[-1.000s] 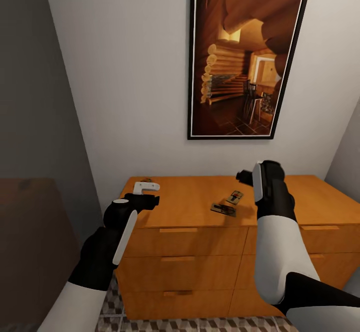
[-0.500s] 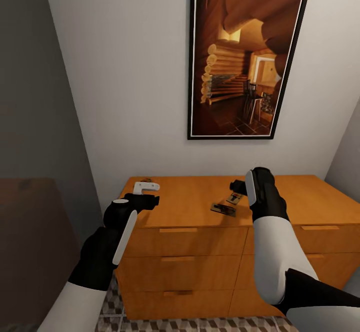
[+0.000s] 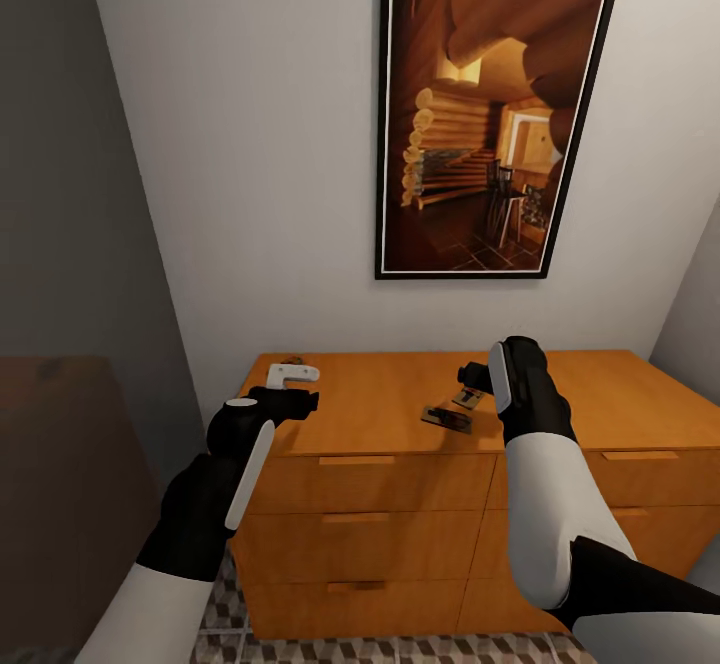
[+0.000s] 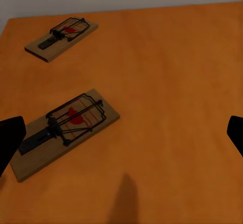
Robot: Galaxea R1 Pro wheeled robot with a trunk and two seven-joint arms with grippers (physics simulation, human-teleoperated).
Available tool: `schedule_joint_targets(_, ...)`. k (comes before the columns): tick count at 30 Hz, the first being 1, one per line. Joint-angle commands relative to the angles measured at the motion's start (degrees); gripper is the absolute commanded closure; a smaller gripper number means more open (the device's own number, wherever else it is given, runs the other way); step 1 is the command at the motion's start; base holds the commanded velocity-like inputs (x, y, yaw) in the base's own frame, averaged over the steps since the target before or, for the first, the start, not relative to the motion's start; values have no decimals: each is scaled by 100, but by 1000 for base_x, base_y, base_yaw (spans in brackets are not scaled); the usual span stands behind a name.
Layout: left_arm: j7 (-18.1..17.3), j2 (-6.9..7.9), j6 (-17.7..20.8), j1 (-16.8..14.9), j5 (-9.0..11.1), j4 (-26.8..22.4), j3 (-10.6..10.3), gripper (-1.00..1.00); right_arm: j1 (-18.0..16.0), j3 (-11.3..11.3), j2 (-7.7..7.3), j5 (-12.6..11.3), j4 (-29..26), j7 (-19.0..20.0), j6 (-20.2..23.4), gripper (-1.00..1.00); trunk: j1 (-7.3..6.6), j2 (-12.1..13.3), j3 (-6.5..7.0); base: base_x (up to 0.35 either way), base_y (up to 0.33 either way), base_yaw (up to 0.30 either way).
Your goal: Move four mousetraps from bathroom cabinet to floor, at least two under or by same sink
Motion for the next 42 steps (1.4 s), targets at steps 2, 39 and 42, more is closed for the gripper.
schedule_joint_targets(2,44,1,21,-5,37,-5,-6,-100,-7,-18,7,56,-2,32,26,-100,0,-4,-7,0,0,0)
schedule_joint_targets(39,42,1,-25,-5,74,99,-28,-100,-240,-18,7,-337,181,-297,26,-100,0,-4,-7,0,0,0)
schedule_joint_targets(42,35,1,-25,-5,76,133,-28,-100,-242,-20,7,-422,283,-514,-11,-100,0,-4,-7,0,0,0)
